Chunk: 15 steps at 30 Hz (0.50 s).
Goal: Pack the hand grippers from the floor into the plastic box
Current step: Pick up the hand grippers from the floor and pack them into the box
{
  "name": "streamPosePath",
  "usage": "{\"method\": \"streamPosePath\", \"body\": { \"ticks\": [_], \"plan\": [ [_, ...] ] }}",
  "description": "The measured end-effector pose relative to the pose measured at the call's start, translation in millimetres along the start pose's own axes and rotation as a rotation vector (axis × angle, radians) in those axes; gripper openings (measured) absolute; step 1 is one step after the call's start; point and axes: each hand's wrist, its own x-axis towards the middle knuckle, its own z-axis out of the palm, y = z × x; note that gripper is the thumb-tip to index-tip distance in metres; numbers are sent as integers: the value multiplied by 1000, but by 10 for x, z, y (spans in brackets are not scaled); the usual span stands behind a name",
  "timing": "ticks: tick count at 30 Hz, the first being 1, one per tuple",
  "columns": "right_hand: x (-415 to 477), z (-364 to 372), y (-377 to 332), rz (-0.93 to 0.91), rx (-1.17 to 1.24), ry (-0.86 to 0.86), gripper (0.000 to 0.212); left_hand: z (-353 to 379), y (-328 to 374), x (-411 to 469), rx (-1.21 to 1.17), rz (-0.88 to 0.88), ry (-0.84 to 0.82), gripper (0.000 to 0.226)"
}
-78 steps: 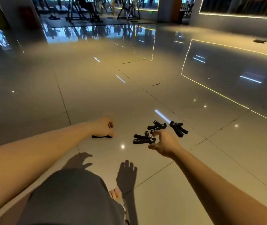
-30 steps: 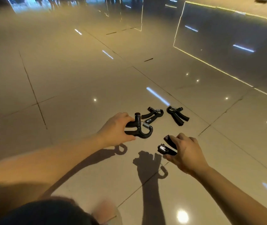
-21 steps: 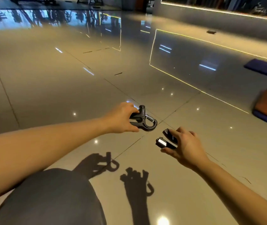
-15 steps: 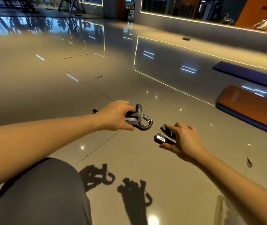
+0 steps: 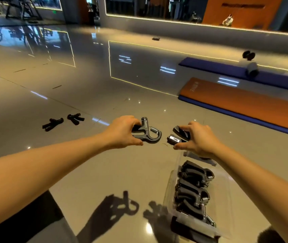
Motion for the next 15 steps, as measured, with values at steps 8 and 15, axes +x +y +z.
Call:
{"method": "streamPosePath", "body": {
  "ticks": [8,15],
  "plan": [
    [-604,129,1048,77,101,16,70,706,940,8,-66,2,-74,58],
    [-573,179,1468,81,121,26,68,1181,1362,85,-28,40,-208,59]
  ]
}}
